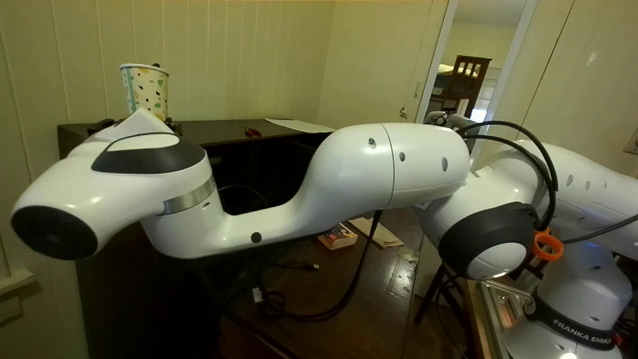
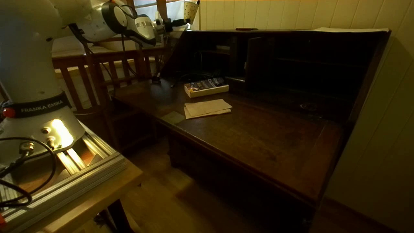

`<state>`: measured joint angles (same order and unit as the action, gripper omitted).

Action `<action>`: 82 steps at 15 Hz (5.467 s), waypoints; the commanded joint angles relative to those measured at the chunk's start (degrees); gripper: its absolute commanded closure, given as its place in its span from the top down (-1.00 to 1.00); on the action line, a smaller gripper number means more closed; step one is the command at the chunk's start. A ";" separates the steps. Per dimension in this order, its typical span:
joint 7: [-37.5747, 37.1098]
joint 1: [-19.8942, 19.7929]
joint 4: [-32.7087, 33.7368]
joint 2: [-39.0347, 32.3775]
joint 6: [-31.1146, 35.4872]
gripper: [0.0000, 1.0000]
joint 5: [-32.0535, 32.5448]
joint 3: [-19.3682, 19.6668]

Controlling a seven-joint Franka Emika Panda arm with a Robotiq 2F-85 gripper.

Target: Make the cup stand

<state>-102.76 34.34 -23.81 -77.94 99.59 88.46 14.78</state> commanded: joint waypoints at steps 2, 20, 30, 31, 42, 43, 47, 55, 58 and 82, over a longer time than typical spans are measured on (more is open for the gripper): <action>-2.73 -1.52 0.00 0.00 1.80 -0.22 0.09 0.31; -1.96 -0.15 0.06 0.92 -2.45 -0.22 -1.99 -0.87; -2.57 1.12 0.02 0.48 -14.33 -0.22 -2.71 -0.92; -3.48 0.90 0.02 0.50 -13.55 -0.22 -2.72 -1.03; -5.23 -0.35 0.04 1.15 -5.87 -0.22 -3.40 -2.21; -5.01 -0.26 0.04 1.15 -5.11 -0.22 -3.38 -2.23; -4.54 -0.29 0.05 1.13 -1.01 -0.22 -3.26 -2.36; -4.38 -1.83 0.05 1.00 6.38 -0.22 -3.80 -2.77; -4.05 -2.25 0.05 0.99 7.55 -0.22 -4.05 -2.83; 2.43 -3.10 0.24 0.55 12.29 -0.22 -7.48 -5.41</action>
<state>-102.71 31.72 -23.57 -77.13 109.45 84.37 10.98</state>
